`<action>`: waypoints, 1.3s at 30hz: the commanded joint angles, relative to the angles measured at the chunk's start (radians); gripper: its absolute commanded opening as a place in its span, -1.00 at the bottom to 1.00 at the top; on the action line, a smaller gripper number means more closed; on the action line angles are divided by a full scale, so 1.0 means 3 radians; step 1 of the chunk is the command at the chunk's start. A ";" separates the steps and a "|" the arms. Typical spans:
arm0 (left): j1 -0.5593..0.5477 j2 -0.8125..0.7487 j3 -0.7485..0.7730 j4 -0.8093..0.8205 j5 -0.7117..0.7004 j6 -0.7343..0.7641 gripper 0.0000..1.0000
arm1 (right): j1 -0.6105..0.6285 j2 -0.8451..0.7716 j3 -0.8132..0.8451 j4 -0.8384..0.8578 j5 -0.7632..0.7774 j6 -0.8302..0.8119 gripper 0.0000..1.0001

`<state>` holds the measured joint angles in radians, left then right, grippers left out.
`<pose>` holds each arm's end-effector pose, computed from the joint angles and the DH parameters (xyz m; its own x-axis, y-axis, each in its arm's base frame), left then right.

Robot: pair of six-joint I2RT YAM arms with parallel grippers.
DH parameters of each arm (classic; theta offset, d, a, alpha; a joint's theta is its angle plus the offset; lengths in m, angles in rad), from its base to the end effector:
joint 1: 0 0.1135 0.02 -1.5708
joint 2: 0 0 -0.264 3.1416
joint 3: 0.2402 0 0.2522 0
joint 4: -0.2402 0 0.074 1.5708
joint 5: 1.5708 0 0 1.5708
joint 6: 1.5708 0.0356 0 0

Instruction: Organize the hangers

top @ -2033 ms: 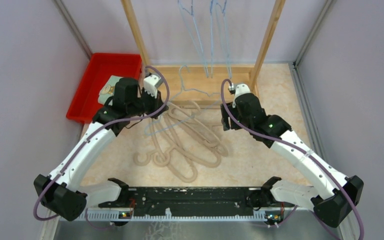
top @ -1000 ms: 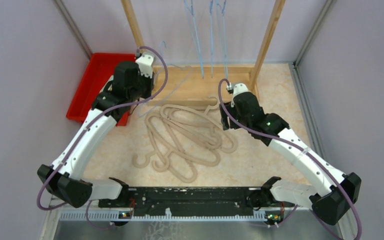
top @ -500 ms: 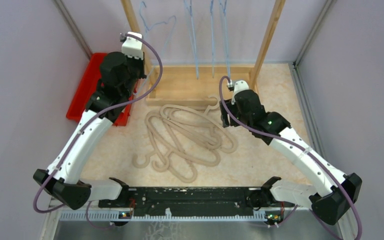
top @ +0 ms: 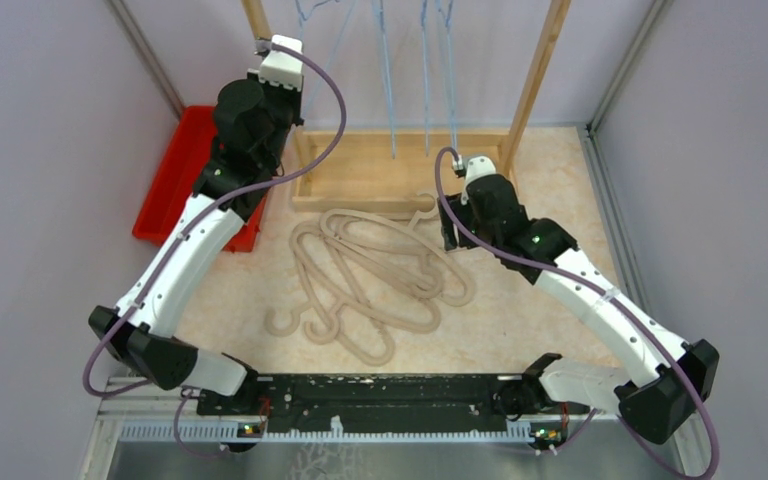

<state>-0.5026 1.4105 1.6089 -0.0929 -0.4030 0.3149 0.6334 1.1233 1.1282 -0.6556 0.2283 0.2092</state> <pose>0.2804 -0.1382 0.4925 0.1191 0.2596 -0.9583 0.0678 0.9608 0.2687 0.1957 0.1337 0.3469 -0.5672 -0.1655 -0.8068 -0.3206 0.9467 0.0311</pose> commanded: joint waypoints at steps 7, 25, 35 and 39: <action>-0.0028 0.0469 0.0653 -0.0121 0.0149 -0.0036 -1.00 | -0.0084 -0.0026 0.0168 0.0122 0.0081 -0.0026 0.35; -0.0310 0.0887 0.0773 -0.0519 0.0544 -0.0319 -1.00 | -0.0153 -0.0032 0.0134 0.0129 0.0032 -0.0063 0.35; -0.0470 0.1234 0.1000 -0.0517 0.0678 -0.0371 -1.00 | -0.0161 -0.0115 0.0107 0.0112 0.0040 -0.0063 0.35; -0.0528 0.1426 0.1187 -0.0486 0.0735 -0.0383 -1.00 | -0.0166 -0.0180 0.0091 0.0095 0.0097 -0.0063 0.35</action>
<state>-0.6224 1.7668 1.9202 -0.1562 -0.2604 0.2058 0.5968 1.1187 1.1282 -0.6552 0.2348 0.2016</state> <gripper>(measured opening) 0.014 0.675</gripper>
